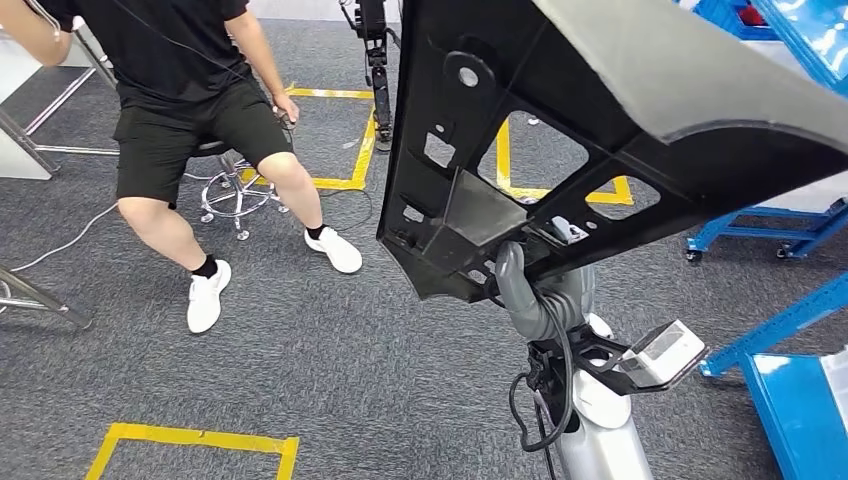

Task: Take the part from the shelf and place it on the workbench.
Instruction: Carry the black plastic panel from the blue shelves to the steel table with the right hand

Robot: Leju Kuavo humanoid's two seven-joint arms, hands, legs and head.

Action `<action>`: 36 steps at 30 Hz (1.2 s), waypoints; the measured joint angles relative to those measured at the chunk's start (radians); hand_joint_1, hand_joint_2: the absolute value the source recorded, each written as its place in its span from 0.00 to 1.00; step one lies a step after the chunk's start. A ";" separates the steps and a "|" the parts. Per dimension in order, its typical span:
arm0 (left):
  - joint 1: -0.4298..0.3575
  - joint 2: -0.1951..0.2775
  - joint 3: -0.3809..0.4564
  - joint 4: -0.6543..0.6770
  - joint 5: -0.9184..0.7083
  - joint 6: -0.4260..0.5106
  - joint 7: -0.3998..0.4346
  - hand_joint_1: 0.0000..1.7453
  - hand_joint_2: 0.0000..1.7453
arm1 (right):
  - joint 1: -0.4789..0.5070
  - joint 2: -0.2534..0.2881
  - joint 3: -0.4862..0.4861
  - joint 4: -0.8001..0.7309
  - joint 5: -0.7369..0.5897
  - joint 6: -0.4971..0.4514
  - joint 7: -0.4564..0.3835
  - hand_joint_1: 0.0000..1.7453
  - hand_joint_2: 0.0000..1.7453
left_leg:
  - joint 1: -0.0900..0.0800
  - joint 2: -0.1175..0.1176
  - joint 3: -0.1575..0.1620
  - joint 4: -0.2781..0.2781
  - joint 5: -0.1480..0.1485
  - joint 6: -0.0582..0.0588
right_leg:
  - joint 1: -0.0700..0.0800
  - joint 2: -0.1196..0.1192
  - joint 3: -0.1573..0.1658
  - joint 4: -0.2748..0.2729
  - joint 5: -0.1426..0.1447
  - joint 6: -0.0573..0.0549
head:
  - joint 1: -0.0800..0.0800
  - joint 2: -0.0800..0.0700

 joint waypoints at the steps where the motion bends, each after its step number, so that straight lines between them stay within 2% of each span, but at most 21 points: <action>1: 0.000 0.000 0.000 0.000 -0.001 0.000 0.000 0.00 1.00 | 0.000 0.000 0.000 -0.001 0.000 0.000 0.000 1.00 1.00 | -0.001 -0.011 0.002 -0.005 0.003 0.005 | -0.001 -0.007 0.003 -0.001 -0.001 0.004 | 0.000 0.000; 2: 0.000 -0.001 0.000 0.000 -0.001 0.000 -0.001 0.00 1.00 | 0.001 0.000 0.000 -0.002 0.000 0.000 0.000 1.00 1.00 | 0.000 -0.021 0.007 -0.013 0.008 0.010 | -0.002 0.001 0.002 0.003 -0.005 0.009 | 0.000 0.000; 4: -0.001 -0.002 0.000 0.000 -0.001 0.000 -0.002 0.00 1.00 | 0.004 0.000 -0.002 -0.007 -0.003 0.000 0.000 1.00 1.00 | 0.007 -0.041 0.016 -0.028 0.019 0.020 | -0.005 0.046 -0.021 0.058 -0.034 0.011 | 0.002 0.000; 6: -0.005 -0.004 0.000 0.000 -0.001 0.000 -0.002 0.00 1.00 | 0.011 -0.001 -0.007 -0.010 -0.006 0.000 0.000 1.00 1.00 | 0.010 -0.064 0.018 -0.032 0.023 0.024 | -0.012 0.089 -0.081 0.187 -0.091 0.007 | 0.005 0.000; 8: -0.006 -0.005 0.000 0.000 -0.001 0.000 -0.002 0.00 1.00 | 0.019 -0.002 -0.012 -0.011 -0.006 0.001 0.000 1.00 1.00 | 0.010 -0.091 0.018 -0.031 0.023 0.024 | -0.018 0.097 -0.133 0.286 -0.121 0.015 | 0.007 0.000; 9: -0.005 -0.006 0.000 0.000 -0.001 0.000 -0.002 0.00 1.00 | 0.021 -0.002 -0.013 -0.011 -0.007 0.001 0.000 1.00 1.00 | 0.011 -0.105 0.018 -0.030 0.023 0.023 | -0.021 0.098 -0.134 0.282 -0.111 0.025 | 0.007 0.000; 10: -0.004 -0.008 0.000 0.000 -0.001 0.000 -0.001 0.00 1.00 | 0.022 -0.002 -0.014 -0.011 -0.008 0.002 0.000 1.00 1.00 | 0.013 -0.119 0.019 -0.028 0.022 0.021 | -0.026 0.101 -0.115 0.237 -0.086 0.037 | 0.007 0.000; 12: -0.003 -0.011 0.000 0.000 -0.001 0.001 -0.001 0.00 1.00 | 0.021 -0.002 -0.015 -0.010 -0.009 0.004 0.000 1.00 1.00 | 0.015 -0.146 0.017 -0.018 0.016 0.011 | -0.037 0.127 -0.051 0.096 -0.027 0.058 | 0.008 0.000; 14: -0.001 -0.013 0.000 0.000 -0.001 0.003 -0.002 0.00 1.00 | 0.021 -0.002 -0.015 -0.010 -0.010 0.006 0.000 1.00 1.00 | 0.015 -0.165 0.010 -0.008 0.010 -0.003 | -0.039 0.145 -0.015 0.021 0.000 0.053 | 0.009 0.000; 16: 0.003 -0.014 0.001 0.000 -0.002 0.005 -0.002 0.00 1.00 | 0.022 0.000 -0.015 -0.010 -0.012 0.009 0.000 1.00 1.00 | 0.018 -0.177 0.003 -0.007 0.011 -0.014 | -0.035 0.134 -0.012 0.017 0.003 0.036 | 0.008 0.000; 17: 0.004 -0.015 0.000 0.000 -0.004 0.005 -0.002 0.00 1.00 | 0.022 0.000 -0.016 -0.010 -0.013 0.010 0.000 1.00 1.00 | 0.021 -0.174 0.001 -0.005 0.010 -0.017 | -0.035 0.127 -0.012 0.016 0.005 0.030 | 0.008 0.000; 19: 0.004 -0.016 0.000 0.000 -0.013 0.006 -0.002 0.00 1.00 | 0.025 0.001 -0.017 -0.010 -0.014 0.010 -0.001 1.00 1.00 | 0.021 -0.129 -0.021 0.042 -0.019 -0.024 | -0.036 0.110 -0.008 0.013 0.007 0.017 | 0.002 0.000; 21: 0.000 -0.018 -0.001 0.000 -0.029 0.006 -0.001 0.00 1.00 | 0.039 -0.002 -0.023 -0.016 -0.012 0.008 -0.009 1.00 1.00 | 0.021 -0.074 -0.080 0.162 -0.079 -0.030 | -0.031 0.088 -0.006 0.012 0.003 0.006 | -0.003 0.000; 23: -0.001 -0.020 -0.003 0.000 -0.050 0.005 0.003 0.00 1.00 | 0.067 -0.012 -0.036 -0.034 -0.008 0.002 -0.024 1.00 1.00 | 0.022 -0.059 -0.139 0.272 -0.115 -0.031 | -0.024 0.062 -0.005 0.012 -0.001 -0.001 | -0.003 0.000; 24: 0.000 -0.021 -0.005 0.000 -0.060 0.003 0.004 0.00 1.00 | 0.085 -0.019 -0.046 -0.047 -0.006 -0.001 -0.034 1.00 1.00 | 0.022 -0.056 -0.145 0.280 -0.108 -0.029 | -0.022 0.050 -0.004 0.012 -0.003 -0.003 | -0.003 0.000; 26: 0.002 -0.021 -0.011 0.000 -0.080 -0.003 0.005 0.00 1.00 | 0.120 -0.033 -0.071 -0.082 -0.004 -0.004 -0.049 1.00 1.00 | 0.020 -0.042 -0.097 0.184 -0.049 -0.021 | -0.018 0.028 0.002 0.012 -0.009 -0.005 | -0.003 0.000; 28: -0.003 -0.017 -0.022 -0.002 -0.097 -0.010 0.007 0.00 1.00 | 0.154 -0.041 -0.098 -0.123 0.002 -0.008 -0.058 1.00 1.00 | 0.011 -0.004 -0.031 0.058 -0.005 -0.011 | -0.013 0.010 0.008 0.012 -0.015 0.000 | -0.003 0.000; 30: -0.012 -0.013 -0.031 -0.005 -0.111 -0.017 0.012 0.00 1.00 | 0.183 -0.045 -0.120 -0.158 0.016 -0.014 -0.065 1.00 1.00 | 0.000 0.011 -0.009 0.012 -0.001 -0.004 | -0.009 -0.006 0.011 0.011 -0.020 0.007 | -0.002 0.000; 32: -0.017 -0.009 -0.034 -0.008 -0.122 -0.022 0.019 0.00 1.00 | 0.205 -0.048 -0.132 -0.184 0.030 -0.020 -0.070 1.00 1.00 | 0.000 -0.011 -0.006 0.002 0.003 0.004 | -0.006 -0.018 0.014 0.009 -0.024 0.016 | -0.002 0.000; 34: -0.024 -0.006 -0.040 -0.010 -0.127 -0.025 0.026 0.00 1.00 | 0.217 -0.049 -0.140 -0.203 0.038 -0.024 -0.072 1.00 1.00 | 0.006 -0.032 0.007 -0.016 0.013 0.014 | -0.007 0.019 0.006 0.040 -0.043 0.022 | -0.001 0.000; 36: -0.034 -0.005 -0.047 -0.012 -0.128 -0.026 0.028 0.00 1.00 | 0.227 -0.052 -0.148 -0.216 0.041 -0.025 -0.074 1.00 1.00 | 0.009 -0.054 0.016 -0.024 0.018 0.020 | -0.012 0.077 -0.043 0.148 -0.088 0.018 | 0.004 0.000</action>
